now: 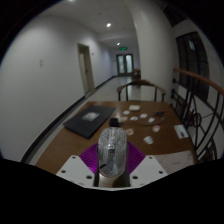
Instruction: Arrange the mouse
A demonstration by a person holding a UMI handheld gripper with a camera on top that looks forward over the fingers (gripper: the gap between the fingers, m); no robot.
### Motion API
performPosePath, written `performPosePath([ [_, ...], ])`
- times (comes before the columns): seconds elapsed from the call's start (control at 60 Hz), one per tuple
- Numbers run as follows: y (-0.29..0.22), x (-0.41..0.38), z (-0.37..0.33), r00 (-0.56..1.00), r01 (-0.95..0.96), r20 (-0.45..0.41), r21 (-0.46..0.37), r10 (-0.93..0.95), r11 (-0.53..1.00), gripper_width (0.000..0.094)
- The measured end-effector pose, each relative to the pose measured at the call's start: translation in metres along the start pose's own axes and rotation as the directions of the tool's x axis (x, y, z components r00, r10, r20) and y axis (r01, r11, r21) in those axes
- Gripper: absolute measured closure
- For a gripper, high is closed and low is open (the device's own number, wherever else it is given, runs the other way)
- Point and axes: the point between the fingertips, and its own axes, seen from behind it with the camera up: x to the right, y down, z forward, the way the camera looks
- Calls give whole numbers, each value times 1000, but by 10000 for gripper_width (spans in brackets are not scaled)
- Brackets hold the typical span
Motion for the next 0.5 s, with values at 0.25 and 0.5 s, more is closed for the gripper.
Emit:
performPosePath([
  [0.25,55,188,-96,969,-43,-245,-65,26,997,592],
  [0.5,155,220,-69,975,-107,-217,-248,52,963,511],
])
